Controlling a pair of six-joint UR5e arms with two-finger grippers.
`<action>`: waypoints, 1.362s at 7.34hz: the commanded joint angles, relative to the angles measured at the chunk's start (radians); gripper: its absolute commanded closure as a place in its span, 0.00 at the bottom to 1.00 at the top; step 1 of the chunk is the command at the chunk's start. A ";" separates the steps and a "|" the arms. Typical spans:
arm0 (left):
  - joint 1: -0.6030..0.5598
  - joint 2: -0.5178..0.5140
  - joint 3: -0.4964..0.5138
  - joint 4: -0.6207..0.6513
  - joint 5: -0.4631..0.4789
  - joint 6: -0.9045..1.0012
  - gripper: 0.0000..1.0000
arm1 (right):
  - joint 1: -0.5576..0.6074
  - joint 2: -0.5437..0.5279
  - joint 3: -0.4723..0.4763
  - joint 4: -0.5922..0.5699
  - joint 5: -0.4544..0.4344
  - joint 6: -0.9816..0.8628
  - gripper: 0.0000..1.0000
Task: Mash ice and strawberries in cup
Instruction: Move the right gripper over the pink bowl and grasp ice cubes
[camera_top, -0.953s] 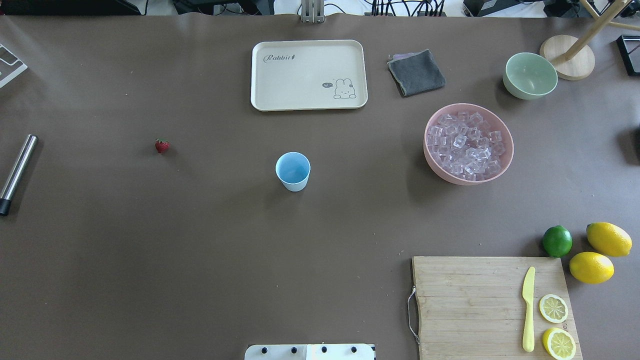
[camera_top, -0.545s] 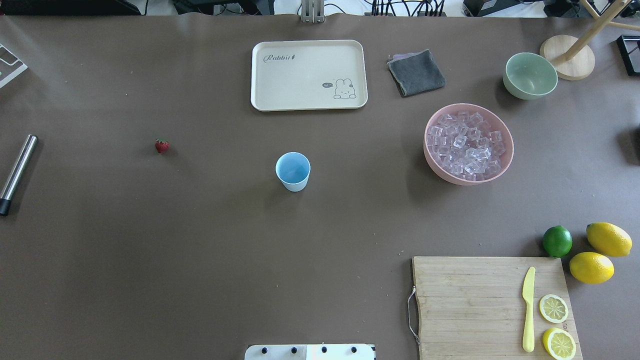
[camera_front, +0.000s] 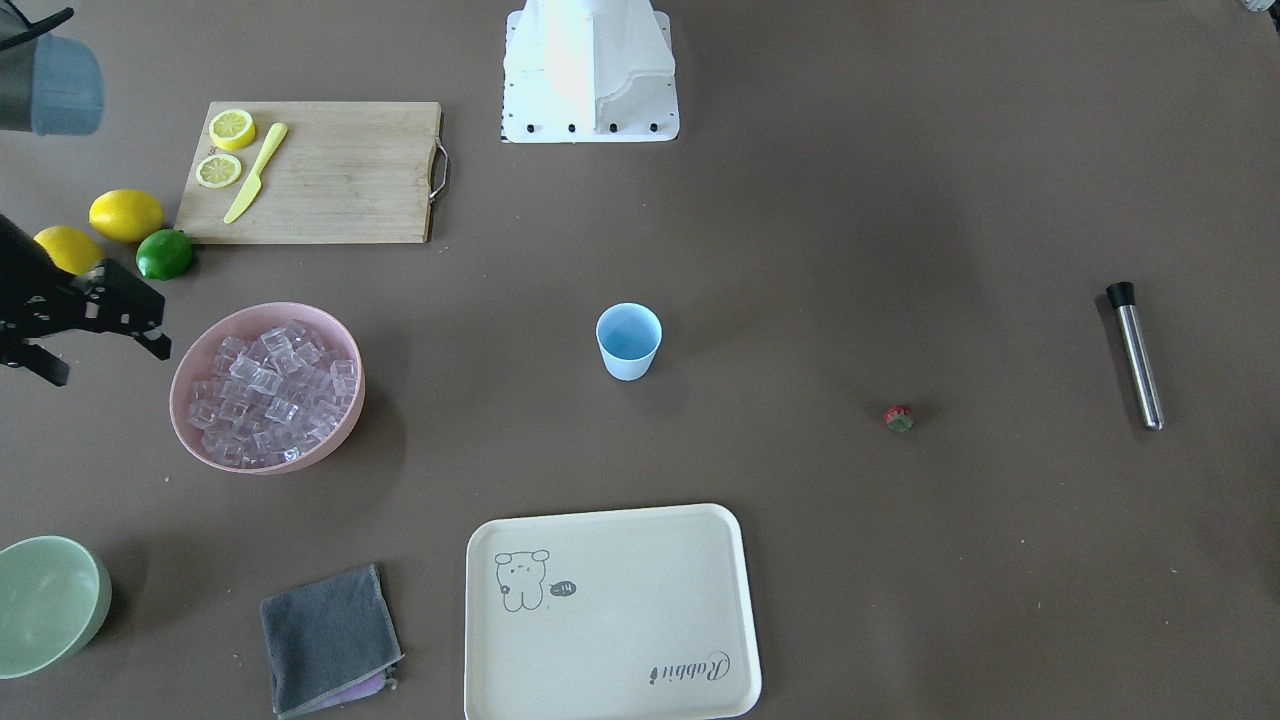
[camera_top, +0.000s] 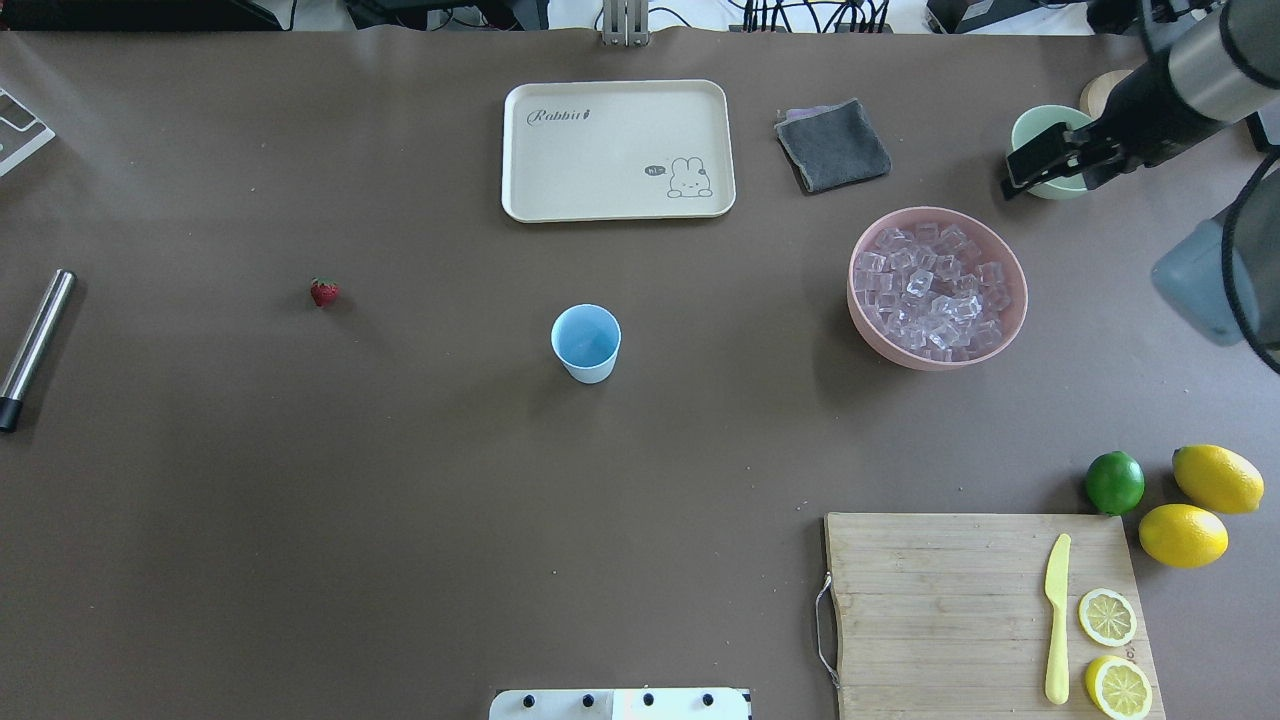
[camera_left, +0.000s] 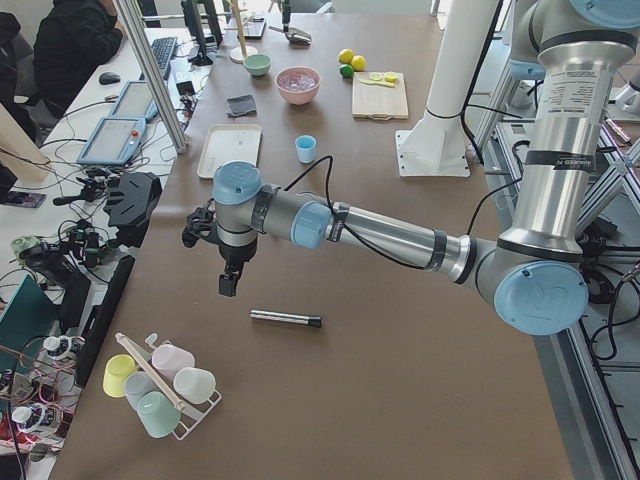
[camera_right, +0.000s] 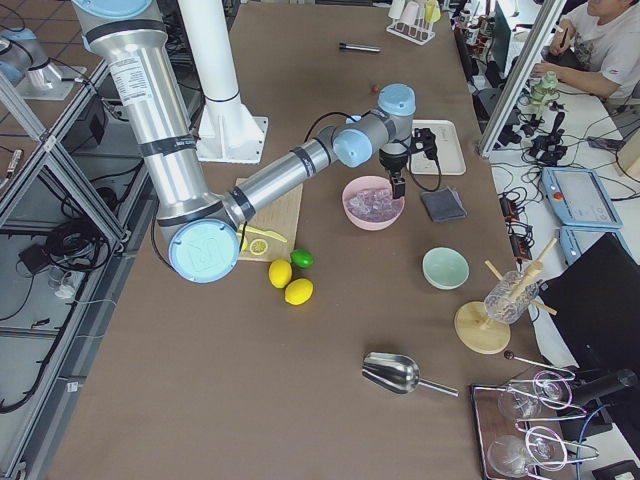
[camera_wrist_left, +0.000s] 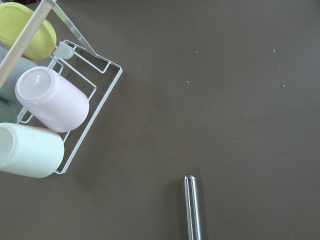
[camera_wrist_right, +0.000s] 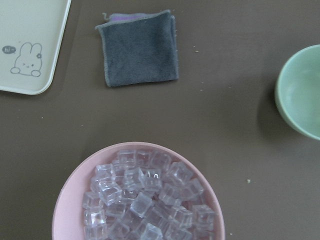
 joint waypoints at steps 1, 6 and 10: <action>0.000 -0.010 0.006 0.000 0.023 0.000 0.02 | -0.183 0.013 -0.006 0.065 -0.164 0.044 0.02; 0.000 0.001 0.006 -0.005 0.029 0.000 0.02 | -0.163 -0.006 -0.060 0.051 -0.127 -0.266 0.04; -0.001 -0.001 -0.013 -0.022 0.017 -0.008 0.02 | -0.174 -0.016 -0.092 0.062 -0.126 -0.265 0.02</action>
